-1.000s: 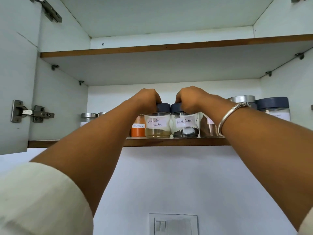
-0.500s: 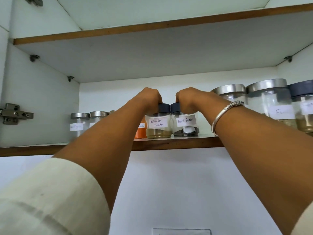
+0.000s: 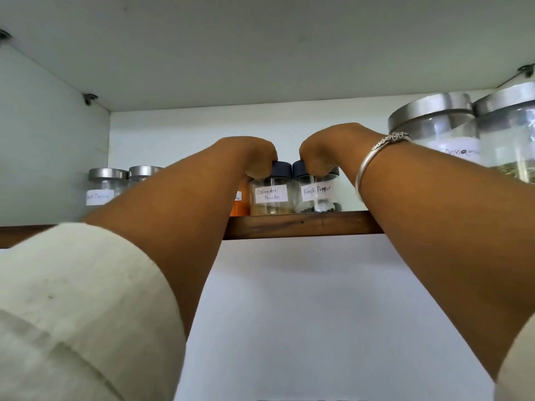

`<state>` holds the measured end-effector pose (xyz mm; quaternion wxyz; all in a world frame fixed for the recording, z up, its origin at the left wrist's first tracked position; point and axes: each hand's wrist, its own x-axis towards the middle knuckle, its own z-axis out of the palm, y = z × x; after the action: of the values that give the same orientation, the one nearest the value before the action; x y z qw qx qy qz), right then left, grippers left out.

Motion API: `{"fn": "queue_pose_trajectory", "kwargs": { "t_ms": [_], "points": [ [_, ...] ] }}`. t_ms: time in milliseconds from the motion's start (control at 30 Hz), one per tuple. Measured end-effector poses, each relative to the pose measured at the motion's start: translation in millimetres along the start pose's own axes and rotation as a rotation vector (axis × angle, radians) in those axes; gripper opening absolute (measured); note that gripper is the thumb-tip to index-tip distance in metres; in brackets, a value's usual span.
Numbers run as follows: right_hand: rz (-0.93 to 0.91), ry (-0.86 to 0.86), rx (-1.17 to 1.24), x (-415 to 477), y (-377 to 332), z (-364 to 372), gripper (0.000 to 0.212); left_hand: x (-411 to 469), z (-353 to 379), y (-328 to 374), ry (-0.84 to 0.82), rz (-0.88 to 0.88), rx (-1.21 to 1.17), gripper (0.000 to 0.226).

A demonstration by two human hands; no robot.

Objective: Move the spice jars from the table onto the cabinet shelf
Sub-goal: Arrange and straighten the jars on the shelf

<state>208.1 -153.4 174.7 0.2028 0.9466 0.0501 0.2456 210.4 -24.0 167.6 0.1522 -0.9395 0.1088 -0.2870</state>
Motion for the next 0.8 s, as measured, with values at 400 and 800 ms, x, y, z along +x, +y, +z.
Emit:
{"fn": "queue_pose_trajectory", "kwargs": {
  "t_ms": [400,800],
  "points": [
    [0.019,-0.076,0.030,0.3,-3.6,17.3,0.049,-7.6,8.9,5.3,-0.093,-0.056,-0.145,0.051],
    [0.012,0.153,0.153,-26.0,-12.7,21.0,0.077,-34.4,8.0,26.2,0.175,-0.007,-0.228,0.080]
  ]
}}
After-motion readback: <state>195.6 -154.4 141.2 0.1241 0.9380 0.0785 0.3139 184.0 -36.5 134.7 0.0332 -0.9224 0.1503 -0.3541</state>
